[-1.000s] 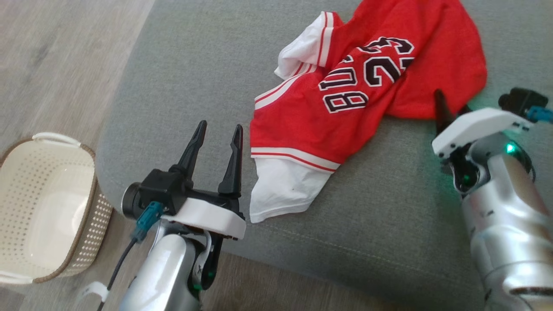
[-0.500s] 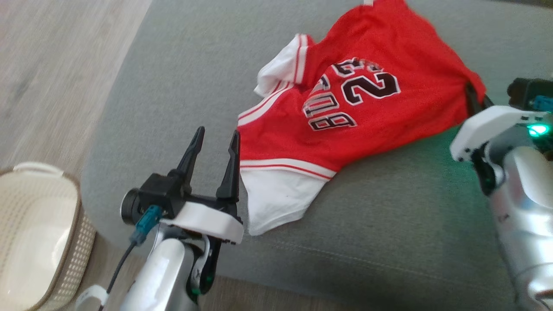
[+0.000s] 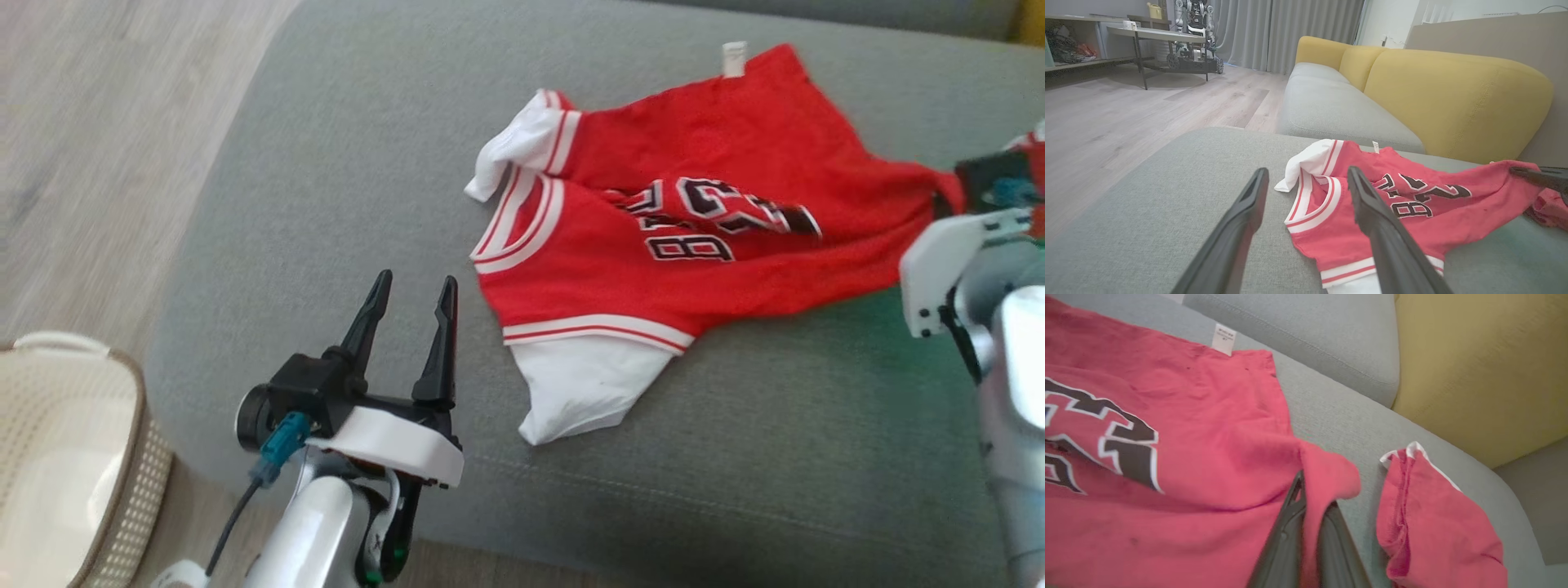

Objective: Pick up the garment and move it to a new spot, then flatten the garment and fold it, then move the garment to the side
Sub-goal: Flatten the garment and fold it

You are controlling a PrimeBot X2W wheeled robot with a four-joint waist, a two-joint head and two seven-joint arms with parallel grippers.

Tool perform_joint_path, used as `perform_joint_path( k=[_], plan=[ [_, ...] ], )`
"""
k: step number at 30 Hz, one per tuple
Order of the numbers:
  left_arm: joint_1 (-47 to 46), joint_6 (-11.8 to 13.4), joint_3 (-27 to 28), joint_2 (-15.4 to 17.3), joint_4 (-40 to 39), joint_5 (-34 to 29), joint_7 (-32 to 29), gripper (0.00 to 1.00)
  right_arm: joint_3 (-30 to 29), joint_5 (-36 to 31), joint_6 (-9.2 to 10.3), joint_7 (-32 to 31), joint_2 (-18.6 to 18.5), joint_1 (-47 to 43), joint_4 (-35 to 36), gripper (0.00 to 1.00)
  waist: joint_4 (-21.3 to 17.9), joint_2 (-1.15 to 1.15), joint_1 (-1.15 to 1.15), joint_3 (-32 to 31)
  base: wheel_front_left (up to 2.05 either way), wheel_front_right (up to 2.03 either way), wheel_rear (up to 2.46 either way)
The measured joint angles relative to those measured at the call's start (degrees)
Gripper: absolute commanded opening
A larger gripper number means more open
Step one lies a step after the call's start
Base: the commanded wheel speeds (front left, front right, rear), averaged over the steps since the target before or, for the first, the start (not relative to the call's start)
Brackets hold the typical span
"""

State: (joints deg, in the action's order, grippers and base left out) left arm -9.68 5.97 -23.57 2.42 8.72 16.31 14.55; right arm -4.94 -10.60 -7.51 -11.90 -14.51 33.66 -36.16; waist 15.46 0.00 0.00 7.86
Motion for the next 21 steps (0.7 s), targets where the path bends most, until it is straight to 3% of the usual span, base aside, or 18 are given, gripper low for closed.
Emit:
perform_joint_path(
  k=[5, 11, 12, 13, 21],
  plan=[
    [-0.9, -0.5, -1.4, 0.0, 0.1, 0.1, 0.0, 1.00, 1.2, -6.2, 0.01, -1.6, 1.9, 1.4, -1.3, 0.00, 2.5, 0.00, 0.00, 2.4, 0.00, 0.00, 0.00],
    [-2.5, -0.5, -2.2, 0.0, 0.1, 0.5, 0.0, 1.00, 2.6, -8.4, 0.00, -0.1, 5.1, 5.9, -9.9, 0.00, 5.6, 0.00, 0.00, 4.9, 0.00, 0.00, 0.00],
    [-2.6, -0.5, -2.5, 0.0, 0.1, 0.5, 0.0, 1.00, 2.8, -8.8, 0.00, 0.3, 5.3, 6.5, -11.4, 0.45, 6.0, 0.00, 0.00, 5.2, 0.00, 0.00, 0.00],
    [-2.6, -0.5, -2.7, 0.0, 0.1, 0.5, 0.0, 1.00, 2.8, -9.1, 0.00, 1.0, 5.5, 7.1, -12.8, 1.00, 6.4, 0.00, 0.00, 5.5, 0.00, 0.00, 0.00],
    [-2.8, -0.4, -3.2, 0.0, 0.1, 0.5, 0.0, 1.00, 0.8, -10.1, 0.00, 5.8, 6.1, 10.0, -18.2, 1.00, 6.7, 0.00, 0.00, 6.1, 0.00, 0.00, 0.00]
  ],
)
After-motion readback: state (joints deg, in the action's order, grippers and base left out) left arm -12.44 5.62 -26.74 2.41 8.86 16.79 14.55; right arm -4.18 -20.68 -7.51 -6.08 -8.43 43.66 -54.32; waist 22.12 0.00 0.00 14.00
